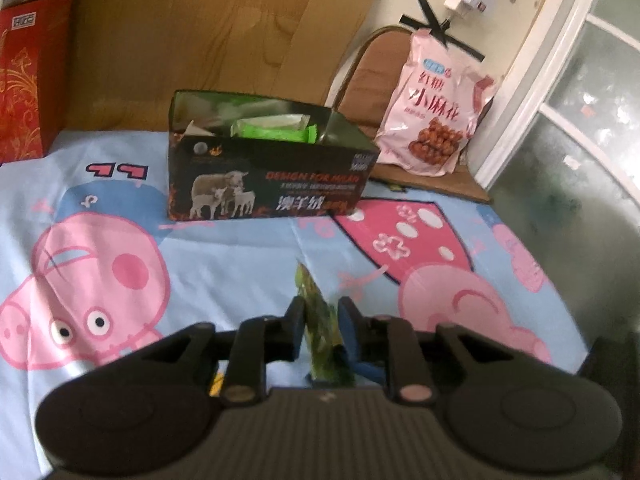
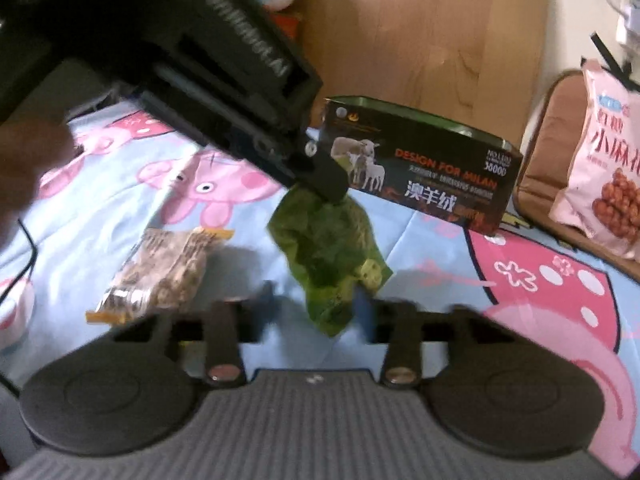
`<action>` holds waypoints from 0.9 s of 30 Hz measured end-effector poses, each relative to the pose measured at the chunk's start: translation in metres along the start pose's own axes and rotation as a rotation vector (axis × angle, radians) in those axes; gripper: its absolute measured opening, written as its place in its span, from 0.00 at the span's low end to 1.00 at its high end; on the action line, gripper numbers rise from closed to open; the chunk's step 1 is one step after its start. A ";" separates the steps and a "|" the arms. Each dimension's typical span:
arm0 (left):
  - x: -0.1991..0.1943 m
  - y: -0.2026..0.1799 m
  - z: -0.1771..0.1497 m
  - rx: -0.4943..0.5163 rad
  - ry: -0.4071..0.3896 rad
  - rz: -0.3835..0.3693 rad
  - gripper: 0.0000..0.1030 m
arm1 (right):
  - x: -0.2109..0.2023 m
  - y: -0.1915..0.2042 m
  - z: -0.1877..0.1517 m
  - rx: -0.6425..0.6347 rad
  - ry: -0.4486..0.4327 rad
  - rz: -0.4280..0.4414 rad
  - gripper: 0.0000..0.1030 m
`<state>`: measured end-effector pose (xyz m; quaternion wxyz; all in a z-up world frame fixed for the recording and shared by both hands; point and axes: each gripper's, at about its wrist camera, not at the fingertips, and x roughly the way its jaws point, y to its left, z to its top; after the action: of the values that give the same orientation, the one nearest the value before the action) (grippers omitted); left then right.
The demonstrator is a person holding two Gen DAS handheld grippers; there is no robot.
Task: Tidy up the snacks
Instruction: 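Lift the olive green packet into the black box and release it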
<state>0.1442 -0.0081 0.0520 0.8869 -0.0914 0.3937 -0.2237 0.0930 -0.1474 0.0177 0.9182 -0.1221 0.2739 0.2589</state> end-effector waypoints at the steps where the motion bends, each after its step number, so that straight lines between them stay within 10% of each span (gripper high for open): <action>1: 0.003 0.002 -0.001 -0.008 0.012 0.005 0.14 | 0.001 -0.001 0.000 0.005 -0.004 -0.015 0.14; 16: -0.020 -0.034 0.073 0.146 -0.209 -0.040 0.15 | -0.007 -0.018 0.044 -0.166 -0.303 -0.310 0.09; 27: 0.081 -0.007 0.129 0.151 -0.191 0.151 0.32 | 0.083 -0.082 0.092 -0.125 -0.168 -0.414 0.24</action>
<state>0.2853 -0.0541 0.0879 0.9390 -0.0155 0.2954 -0.1754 0.2373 -0.1482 0.0534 0.9620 -0.2101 0.1490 0.0908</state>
